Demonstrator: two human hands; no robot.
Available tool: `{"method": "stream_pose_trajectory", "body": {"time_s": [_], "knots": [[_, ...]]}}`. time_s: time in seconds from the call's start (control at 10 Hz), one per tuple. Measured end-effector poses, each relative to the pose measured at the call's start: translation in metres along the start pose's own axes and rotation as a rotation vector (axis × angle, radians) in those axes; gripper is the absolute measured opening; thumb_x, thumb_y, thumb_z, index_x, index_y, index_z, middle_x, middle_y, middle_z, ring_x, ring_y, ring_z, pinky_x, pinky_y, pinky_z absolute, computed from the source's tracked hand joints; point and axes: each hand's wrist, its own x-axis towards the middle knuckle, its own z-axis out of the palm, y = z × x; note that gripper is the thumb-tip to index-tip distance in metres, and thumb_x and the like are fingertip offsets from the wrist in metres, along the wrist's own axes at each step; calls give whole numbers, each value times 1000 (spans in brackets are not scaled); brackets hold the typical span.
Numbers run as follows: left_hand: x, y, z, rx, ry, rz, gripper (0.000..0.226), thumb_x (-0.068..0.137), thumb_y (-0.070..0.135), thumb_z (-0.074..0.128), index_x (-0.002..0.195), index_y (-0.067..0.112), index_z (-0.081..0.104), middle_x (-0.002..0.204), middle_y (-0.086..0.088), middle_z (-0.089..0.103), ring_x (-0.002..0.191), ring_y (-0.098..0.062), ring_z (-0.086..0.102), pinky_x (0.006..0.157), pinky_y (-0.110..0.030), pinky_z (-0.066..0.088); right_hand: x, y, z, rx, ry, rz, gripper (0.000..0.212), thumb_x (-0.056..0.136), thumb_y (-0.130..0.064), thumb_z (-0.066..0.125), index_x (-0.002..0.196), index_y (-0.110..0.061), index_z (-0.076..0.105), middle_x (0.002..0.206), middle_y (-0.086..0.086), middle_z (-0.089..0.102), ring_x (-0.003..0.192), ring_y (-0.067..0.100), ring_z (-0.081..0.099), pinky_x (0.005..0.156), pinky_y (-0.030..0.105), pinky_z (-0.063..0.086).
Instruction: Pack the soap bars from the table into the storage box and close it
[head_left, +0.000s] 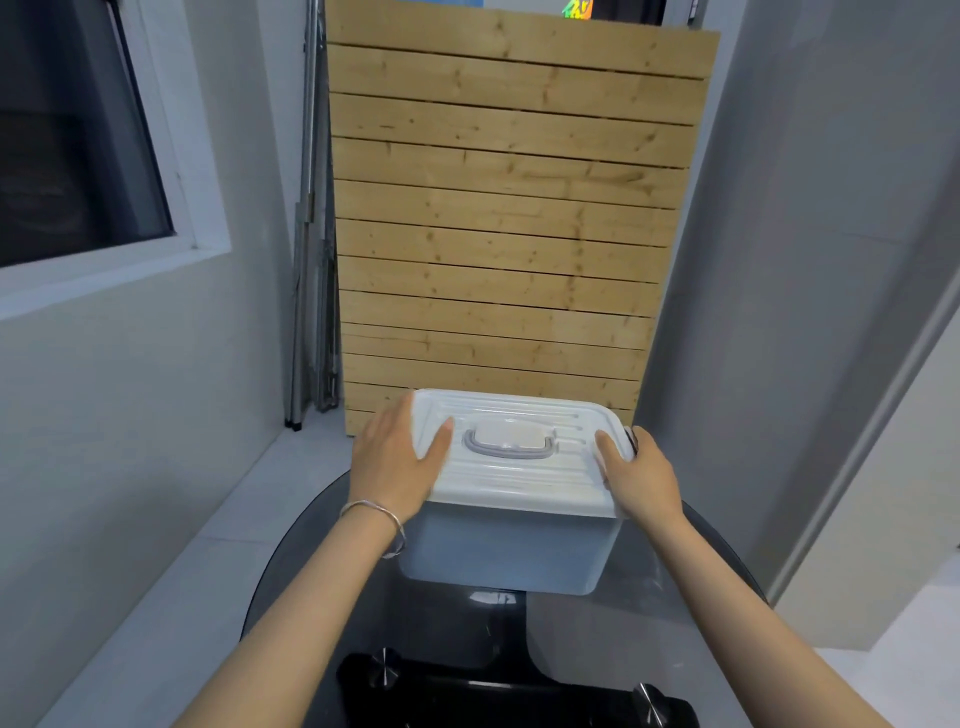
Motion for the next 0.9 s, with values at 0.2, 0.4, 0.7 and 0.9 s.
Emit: {"method": "stream_pose_trajectory", "body": {"time_s": [0.2, 0.4, 0.7, 0.9], "knots": [[4, 13, 14, 246, -258, 182, 73, 79, 75, 20, 140, 38, 33, 151, 7, 35, 142, -17, 26, 118, -42, 13, -26, 5, 1, -337, 125, -774, 61, 86, -61, 45, 132, -23, 56, 143, -4, 51, 135, 17, 44, 114, 39, 27], [10, 6, 20, 341, -442, 258, 99, 53, 94, 16, 140, 48, 21, 157, 15, 14, 146, -15, 10, 119, -42, 9, -10, 13, -1, -552, 21, -888, 73, 66, -81, 50, 116, -32, 70, 119, -8, 70, 107, 13, 68, 86, 30, 55], [31, 10, 19, 300, -464, 204, 89, 60, 90, 25, 138, 49, 26, 156, 15, 18, 146, -16, 11, 119, -43, 10, -6, -4, 0, -596, -133, -730, 76, 70, -79, 46, 137, -42, 46, 147, -16, 44, 136, 6, 41, 110, 25, 32], [25, 14, 19, 235, -480, 176, 79, 68, 85, 28, 137, 48, 28, 157, 14, 16, 146, -15, 8, 118, -45, 5, -29, -35, -36, -210, -151, -788, 66, 80, -72, 46, 141, -47, 34, 154, -26, 26, 141, 1, 28, 116, 25, 26]]}}
